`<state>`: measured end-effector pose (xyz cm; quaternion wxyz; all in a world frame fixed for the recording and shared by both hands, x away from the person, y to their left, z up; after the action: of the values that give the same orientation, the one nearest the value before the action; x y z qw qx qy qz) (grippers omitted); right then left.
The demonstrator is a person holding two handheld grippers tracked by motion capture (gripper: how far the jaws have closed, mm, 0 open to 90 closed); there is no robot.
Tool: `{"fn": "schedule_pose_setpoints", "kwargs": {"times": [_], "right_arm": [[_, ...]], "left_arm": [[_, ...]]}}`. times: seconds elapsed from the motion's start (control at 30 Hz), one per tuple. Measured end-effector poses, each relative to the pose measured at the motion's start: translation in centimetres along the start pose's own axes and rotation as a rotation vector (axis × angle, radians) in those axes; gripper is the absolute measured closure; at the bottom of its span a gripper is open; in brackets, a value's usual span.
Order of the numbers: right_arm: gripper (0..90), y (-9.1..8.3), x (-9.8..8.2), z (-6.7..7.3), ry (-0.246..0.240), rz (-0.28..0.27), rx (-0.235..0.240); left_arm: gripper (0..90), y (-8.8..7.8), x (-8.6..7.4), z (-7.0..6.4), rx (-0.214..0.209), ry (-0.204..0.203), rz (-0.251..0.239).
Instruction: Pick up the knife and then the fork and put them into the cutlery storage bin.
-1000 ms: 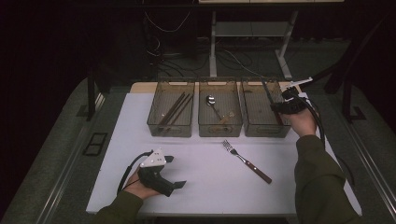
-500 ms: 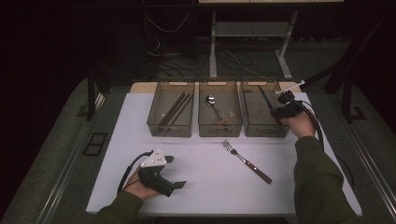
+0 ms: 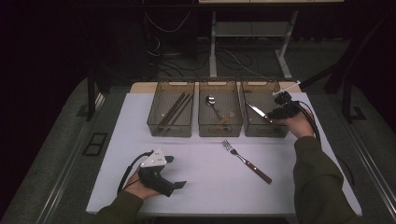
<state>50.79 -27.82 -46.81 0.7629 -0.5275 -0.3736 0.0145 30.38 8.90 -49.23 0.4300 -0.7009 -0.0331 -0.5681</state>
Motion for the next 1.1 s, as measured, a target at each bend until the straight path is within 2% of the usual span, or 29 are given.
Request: {"fn": "schedule_pose_setpoints", "kwargs": {"times": [0.2, 0.3, 0.4, 0.53, 0.7, 0.83, 1.1], "right_arm": [[54.6, -1.1, 0.6, 0.2, 0.017, -0.094, 0.036], [47.9, -2.0, 0.9, 0.8, 0.032, -0.158, 0.075], [44.8, -3.2, 1.3, 1.4, 0.028, -0.230, 0.096], [41.8, -4.6, 1.4, 2.8, 0.006, -0.278, 0.128], [40.2, -6.0, 1.1, 4.3, -0.021, -0.312, 0.161], [39.2, -7.0, 0.5, 5.4, -0.020, -0.325, 0.190], [36.5, -7.3, -1.6, 8.4, -0.045, -0.318, 0.245]], "left_arm": [[0.0, 0.0, 0.0, 0.0, 0.001, 0.002, 0.000], [0.0, 0.1, 0.0, 0.0, 0.002, 0.001, 0.001], [0.0, 0.0, 0.0, 0.0, 0.002, 0.002, 0.001], [0.0, 0.0, 0.0, 0.0, 0.003, 0.001, 0.000], [0.0, 0.0, 0.0, 0.0, 0.003, 0.000, 0.000], [0.0, 0.1, 0.0, 0.1, 0.004, 0.000, 0.001], [0.0, 0.1, 0.0, 0.1, 0.006, -0.002, 0.003]]}}
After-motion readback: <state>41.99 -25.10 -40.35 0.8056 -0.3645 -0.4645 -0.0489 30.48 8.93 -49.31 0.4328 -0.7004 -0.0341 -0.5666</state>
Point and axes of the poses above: each handheld gripper's, and its own axes: y roughly forward along the jaws, x roughly out of its top, z roughly to its left, the point moved 9 cm from there along y, roughly forward along the jaws, and after that the axes turned 14 degrees about x, right-handed, at the moved point
